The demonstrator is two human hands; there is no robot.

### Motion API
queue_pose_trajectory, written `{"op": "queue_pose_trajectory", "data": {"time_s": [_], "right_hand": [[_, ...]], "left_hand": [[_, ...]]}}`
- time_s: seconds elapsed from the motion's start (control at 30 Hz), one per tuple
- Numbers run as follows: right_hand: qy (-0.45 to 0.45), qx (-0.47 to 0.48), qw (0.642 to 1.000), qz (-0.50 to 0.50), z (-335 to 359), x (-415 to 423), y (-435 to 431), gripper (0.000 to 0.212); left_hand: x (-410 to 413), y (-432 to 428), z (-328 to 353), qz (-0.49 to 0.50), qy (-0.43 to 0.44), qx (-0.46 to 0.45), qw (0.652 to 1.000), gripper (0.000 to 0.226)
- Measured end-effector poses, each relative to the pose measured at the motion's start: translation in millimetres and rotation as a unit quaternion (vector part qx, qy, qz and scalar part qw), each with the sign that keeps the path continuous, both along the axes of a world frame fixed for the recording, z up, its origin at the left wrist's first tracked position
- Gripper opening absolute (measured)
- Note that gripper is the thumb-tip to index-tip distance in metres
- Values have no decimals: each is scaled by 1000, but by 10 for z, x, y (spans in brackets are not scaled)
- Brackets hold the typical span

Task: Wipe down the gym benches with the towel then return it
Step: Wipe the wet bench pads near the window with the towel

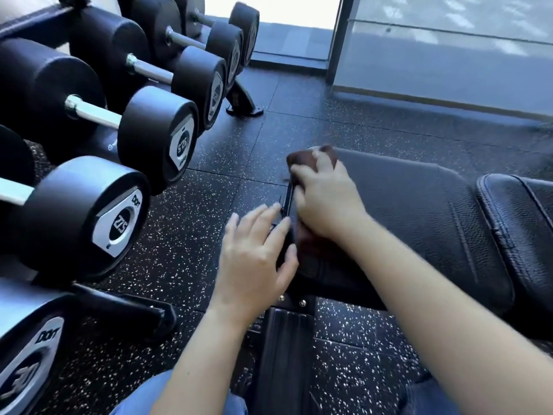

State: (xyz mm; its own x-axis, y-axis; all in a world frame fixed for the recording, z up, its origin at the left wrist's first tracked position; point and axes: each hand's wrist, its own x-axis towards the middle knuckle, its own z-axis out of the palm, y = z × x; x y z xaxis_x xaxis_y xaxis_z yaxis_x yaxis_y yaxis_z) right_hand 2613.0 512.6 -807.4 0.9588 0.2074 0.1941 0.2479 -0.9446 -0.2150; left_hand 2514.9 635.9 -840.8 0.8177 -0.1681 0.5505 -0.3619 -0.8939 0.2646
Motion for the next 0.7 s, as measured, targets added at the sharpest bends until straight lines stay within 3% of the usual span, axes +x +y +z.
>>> {"op": "queue_pose_trajectory", "data": {"time_s": [0.17, 0.37, 0.7], "right_hand": [[-11, -30, 999, 19, -3, -239, 91, 38], [91, -108, 989, -51, 137, 346, 372, 41], [-72, -66, 995, 5, -41, -992, 232, 35]], "left_hand": [[21, 244, 26, 39, -6, -10, 999, 38], [-69, 262, -16, 39, 18, -48, 998, 33], [-253, 96, 65, 24, -35, -145, 989, 32]]}}
